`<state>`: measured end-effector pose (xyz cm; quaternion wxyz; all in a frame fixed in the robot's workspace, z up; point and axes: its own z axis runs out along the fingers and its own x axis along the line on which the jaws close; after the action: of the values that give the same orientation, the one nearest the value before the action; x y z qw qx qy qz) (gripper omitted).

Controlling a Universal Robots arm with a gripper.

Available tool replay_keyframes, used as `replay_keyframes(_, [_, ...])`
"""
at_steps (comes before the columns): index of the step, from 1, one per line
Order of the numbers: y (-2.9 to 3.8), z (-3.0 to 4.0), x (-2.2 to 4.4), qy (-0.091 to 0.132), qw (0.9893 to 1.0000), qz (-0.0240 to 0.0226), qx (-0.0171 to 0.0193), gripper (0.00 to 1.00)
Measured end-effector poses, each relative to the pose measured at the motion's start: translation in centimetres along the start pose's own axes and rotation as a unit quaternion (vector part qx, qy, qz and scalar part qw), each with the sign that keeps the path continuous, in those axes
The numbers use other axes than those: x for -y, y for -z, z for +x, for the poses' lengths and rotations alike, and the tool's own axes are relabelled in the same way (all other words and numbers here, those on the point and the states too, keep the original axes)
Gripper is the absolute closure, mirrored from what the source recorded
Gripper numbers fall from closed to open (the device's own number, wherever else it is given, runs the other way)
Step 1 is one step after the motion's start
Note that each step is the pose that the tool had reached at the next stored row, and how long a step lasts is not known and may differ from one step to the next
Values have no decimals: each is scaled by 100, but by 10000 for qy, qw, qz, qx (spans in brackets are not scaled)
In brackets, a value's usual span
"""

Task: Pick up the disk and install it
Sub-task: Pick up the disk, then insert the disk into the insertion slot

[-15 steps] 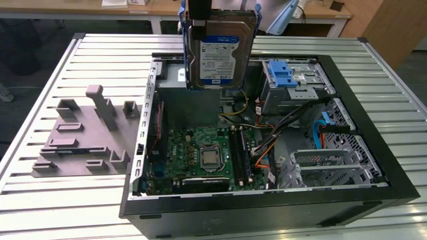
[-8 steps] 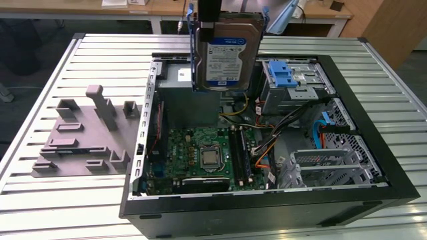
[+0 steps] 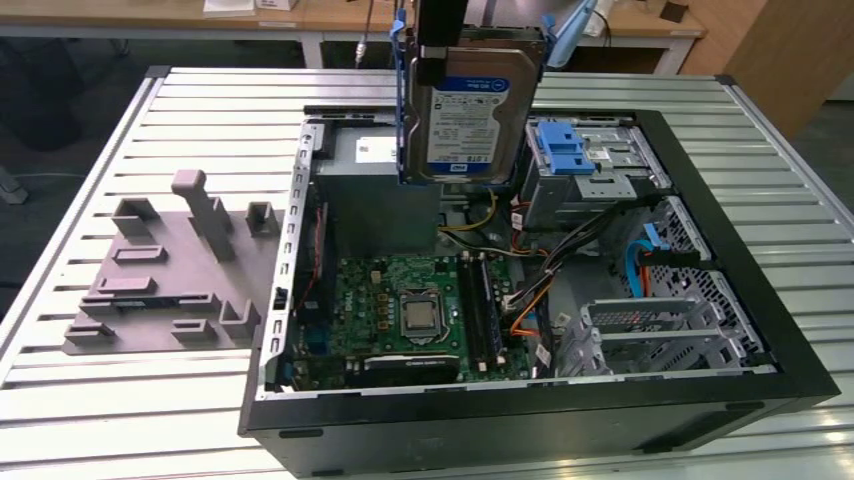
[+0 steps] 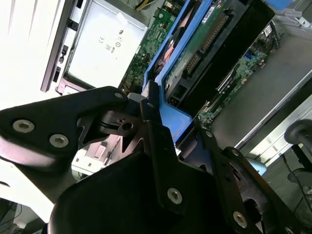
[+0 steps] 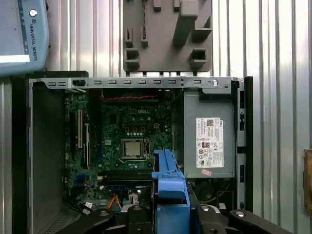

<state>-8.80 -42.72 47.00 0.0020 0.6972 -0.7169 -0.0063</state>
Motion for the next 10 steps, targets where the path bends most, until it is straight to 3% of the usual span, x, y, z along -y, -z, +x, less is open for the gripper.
replay_keyframes(10, [0, -1, 3, 0, 10000, 0, 0, 64])
